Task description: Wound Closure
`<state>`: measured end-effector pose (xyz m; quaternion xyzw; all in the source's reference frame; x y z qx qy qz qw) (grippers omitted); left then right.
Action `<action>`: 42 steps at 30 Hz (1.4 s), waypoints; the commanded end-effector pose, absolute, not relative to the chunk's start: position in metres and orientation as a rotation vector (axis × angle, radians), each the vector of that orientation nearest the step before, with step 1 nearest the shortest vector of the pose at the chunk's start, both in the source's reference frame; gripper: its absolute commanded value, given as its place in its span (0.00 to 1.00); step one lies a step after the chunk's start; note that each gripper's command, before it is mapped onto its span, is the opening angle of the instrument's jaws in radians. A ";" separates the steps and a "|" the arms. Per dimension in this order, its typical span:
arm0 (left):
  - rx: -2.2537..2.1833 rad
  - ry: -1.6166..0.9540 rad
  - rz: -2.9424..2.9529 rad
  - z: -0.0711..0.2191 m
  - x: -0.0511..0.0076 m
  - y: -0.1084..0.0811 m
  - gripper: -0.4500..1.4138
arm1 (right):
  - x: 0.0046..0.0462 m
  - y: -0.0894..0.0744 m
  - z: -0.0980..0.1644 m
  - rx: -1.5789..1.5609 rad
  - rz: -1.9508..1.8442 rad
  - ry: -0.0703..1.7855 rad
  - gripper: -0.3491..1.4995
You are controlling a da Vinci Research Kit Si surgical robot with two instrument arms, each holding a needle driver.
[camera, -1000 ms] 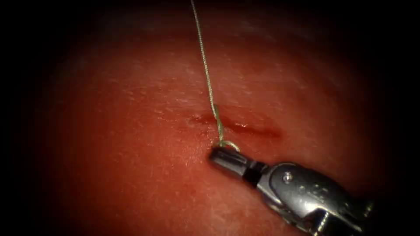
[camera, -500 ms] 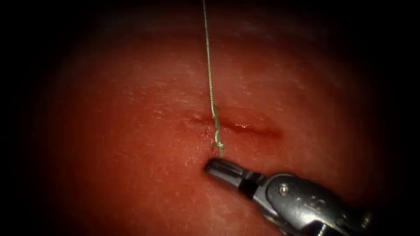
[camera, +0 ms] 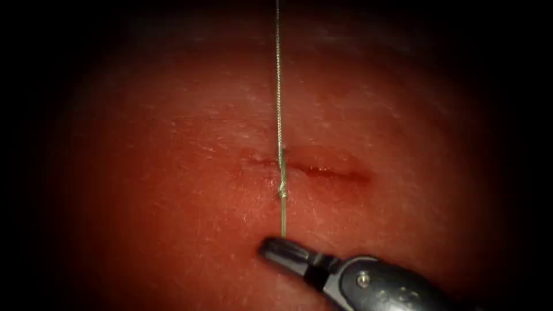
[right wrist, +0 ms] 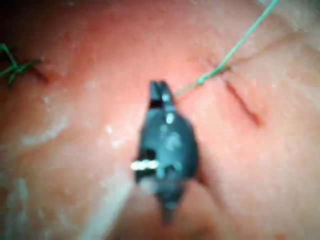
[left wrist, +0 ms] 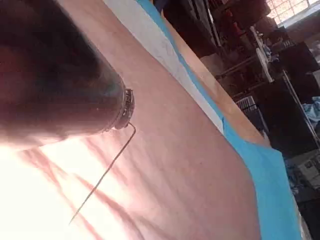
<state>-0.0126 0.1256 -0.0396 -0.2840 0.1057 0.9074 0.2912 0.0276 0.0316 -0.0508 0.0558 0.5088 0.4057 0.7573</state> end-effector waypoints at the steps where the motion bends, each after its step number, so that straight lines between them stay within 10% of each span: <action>1: -0.768 0.293 2.411 -0.040 -0.0129 0.127 0.05 | 0.0281 0.031 -0.050 0.126 0.879 1.108 0.00; 13: -1.005 -0.072 2.402 -0.045 -0.0098 0.113 0.05 | 0.0279 0.032 -0.050 0.112 0.886 1.133 0.03; 14: -1.028 -0.108 2.401 -0.046 -0.0085 0.110 0.05 | 0.0279 0.033 -0.050 0.084 0.907 1.145 0.61; 15: -1.029 -0.116 2.408 -0.047 -0.0082 0.109 0.05 | 0.0278 0.033 -0.050 0.067 0.921 1.143 0.74; 21: -1.046 -0.161 2.440 -0.051 -0.0044 0.099 0.05 | 0.0270 0.034 -0.052 0.080 0.968 1.144 0.97; 38: -0.830 -0.204 2.496 -0.044 0.0018 0.083 0.05 | 0.0242 0.035 -0.057 0.110 0.958 1.163 0.84; 40: -0.830 -0.365 2.349 -0.041 0.0034 0.081 0.49 | 0.0242 0.035 -0.057 0.112 0.957 1.164 0.84; 42: -0.813 -0.383 2.289 -0.040 0.0040 0.079 0.61 | 0.0242 0.035 -0.057 0.116 0.954 1.166 0.84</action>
